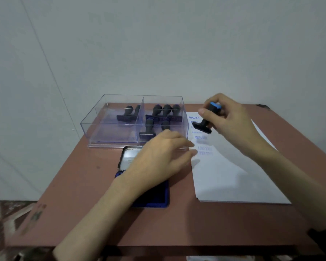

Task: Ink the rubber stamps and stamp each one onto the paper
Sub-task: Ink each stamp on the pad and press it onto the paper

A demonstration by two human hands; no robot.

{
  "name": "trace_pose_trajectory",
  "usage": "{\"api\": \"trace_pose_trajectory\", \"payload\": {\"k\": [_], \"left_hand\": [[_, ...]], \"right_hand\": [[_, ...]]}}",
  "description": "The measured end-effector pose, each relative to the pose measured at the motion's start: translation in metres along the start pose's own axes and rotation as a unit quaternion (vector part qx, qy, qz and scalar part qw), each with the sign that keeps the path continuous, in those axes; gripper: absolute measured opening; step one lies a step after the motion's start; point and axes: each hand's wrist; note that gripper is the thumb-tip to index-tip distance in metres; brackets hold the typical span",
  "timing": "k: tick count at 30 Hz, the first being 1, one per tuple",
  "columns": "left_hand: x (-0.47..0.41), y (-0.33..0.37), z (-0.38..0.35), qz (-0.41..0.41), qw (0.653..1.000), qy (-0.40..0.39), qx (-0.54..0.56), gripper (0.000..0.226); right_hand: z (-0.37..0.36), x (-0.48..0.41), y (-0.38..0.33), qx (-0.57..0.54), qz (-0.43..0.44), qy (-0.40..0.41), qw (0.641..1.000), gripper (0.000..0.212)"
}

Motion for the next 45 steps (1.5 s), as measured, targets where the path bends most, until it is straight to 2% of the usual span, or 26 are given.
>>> {"api": "trace_pose_trajectory", "payload": {"k": [5, 10, 14, 16, 17, 21, 25, 30, 33, 39, 45], "left_hand": [[0.003, -0.023, 0.033, 0.039, 0.989, 0.134, -0.041, 0.024], [0.015, -0.072, 0.055, 0.148, 0.962, 0.201, -0.110, 0.034], [0.027, -0.108, 0.057, 0.249, 0.938, 0.189, -0.146, 0.052], [0.032, -0.112, 0.056, 0.294, 0.935, 0.163, -0.110, 0.061], [0.034, -0.113, 0.055, 0.308, 0.935, 0.155, -0.085, 0.059], [0.035, -0.114, 0.050, 0.307, 0.937, 0.162, -0.039, 0.041], [0.034, -0.112, 0.050, 0.314, 0.936, 0.158, -0.019, 0.039], [0.034, -0.110, 0.048, 0.322, 0.933, 0.160, -0.021, 0.038], [0.034, -0.110, 0.047, 0.325, 0.931, 0.166, -0.024, 0.038], [0.034, -0.110, 0.046, 0.329, 0.929, 0.165, -0.020, 0.038], [0.034, -0.111, 0.046, 0.333, 0.929, 0.160, -0.022, 0.039]], "right_hand": [[-0.037, -0.039, -0.032, 0.008, 0.063, -0.014, 0.998, 0.012], [-0.099, -0.087, -0.049, 0.023, 0.099, -0.040, 0.994, 0.012], [-0.155, -0.119, -0.043, 0.052, 0.082, -0.079, 0.992, 0.010], [-0.176, -0.128, -0.037, 0.070, 0.060, -0.111, 0.990, 0.014], [-0.185, -0.131, -0.033, 0.077, 0.046, -0.130, 0.988, 0.018], [-0.205, -0.135, -0.022, 0.098, -0.004, -0.190, 0.977, 0.028], [-0.211, -0.136, -0.021, 0.100, -0.043, -0.225, 0.968, 0.035], [-0.220, -0.138, -0.023, 0.105, -0.067, -0.237, 0.963, 0.027], [-0.224, -0.141, -0.021, 0.119, -0.107, -0.231, 0.960, 0.039], [-0.226, -0.144, -0.025, 0.066, -0.174, -0.215, 0.959, 0.020], [-0.230, -0.145, -0.027, 0.126, -0.160, -0.217, 0.955, 0.009]]}}
Point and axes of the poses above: each hand's wrist, its own x-axis away from the middle knuckle, its own z-axis out of the back of the hand, y = z × x, and after that the axes turned 6 degrees about -x, right-handed
